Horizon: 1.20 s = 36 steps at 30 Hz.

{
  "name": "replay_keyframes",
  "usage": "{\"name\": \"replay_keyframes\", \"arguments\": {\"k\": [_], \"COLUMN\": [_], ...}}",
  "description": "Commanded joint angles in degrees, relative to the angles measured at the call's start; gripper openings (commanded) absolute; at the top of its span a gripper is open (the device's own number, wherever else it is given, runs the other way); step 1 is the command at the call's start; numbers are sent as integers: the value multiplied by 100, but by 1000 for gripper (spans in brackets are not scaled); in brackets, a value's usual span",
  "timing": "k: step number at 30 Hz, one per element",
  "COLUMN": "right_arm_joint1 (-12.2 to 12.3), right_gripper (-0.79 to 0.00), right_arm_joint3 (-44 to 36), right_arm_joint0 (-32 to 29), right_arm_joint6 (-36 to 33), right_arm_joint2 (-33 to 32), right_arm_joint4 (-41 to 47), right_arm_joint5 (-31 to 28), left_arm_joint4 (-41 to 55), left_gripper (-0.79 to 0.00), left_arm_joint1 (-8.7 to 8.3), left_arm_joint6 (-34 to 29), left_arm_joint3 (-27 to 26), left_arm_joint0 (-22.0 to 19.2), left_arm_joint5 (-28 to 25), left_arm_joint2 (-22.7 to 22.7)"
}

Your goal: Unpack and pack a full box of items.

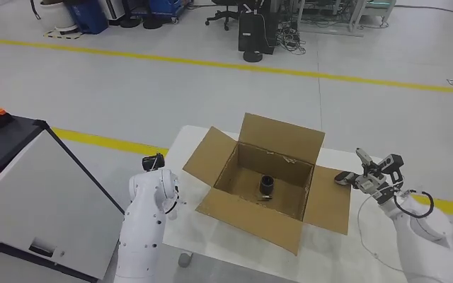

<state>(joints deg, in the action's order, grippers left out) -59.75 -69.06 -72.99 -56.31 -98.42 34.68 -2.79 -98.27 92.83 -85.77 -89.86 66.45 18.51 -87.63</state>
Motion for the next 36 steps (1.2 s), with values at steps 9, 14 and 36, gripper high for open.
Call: {"name": "replay_keyframes", "arguments": {"k": [9, 14, 36], "right_arm_joint1": [0, 0, 0], "right_gripper": [0, 0, 0], "right_arm_joint3": [0, 0, 0], "right_arm_joint0": [0, 0, 0], "right_arm_joint6": [0, 0, 0], "right_arm_joint2": [0, 0, 0], "right_arm_joint4": [0, 0, 0], "right_arm_joint5": [0, 0, 0], "left_arm_joint4": [-275, -258, -505], "left_gripper": [-785, -785, -693], "left_arm_joint1": [29, 14, 80], "left_arm_joint6": [552, 652, 687], "left_arm_joint3": [660, 834, 1670], "left_arm_joint0": [-239, -268, -416], "left_arm_joint5": [336, 552, 687], "left_arm_joint2": [9, -175, -151]}}
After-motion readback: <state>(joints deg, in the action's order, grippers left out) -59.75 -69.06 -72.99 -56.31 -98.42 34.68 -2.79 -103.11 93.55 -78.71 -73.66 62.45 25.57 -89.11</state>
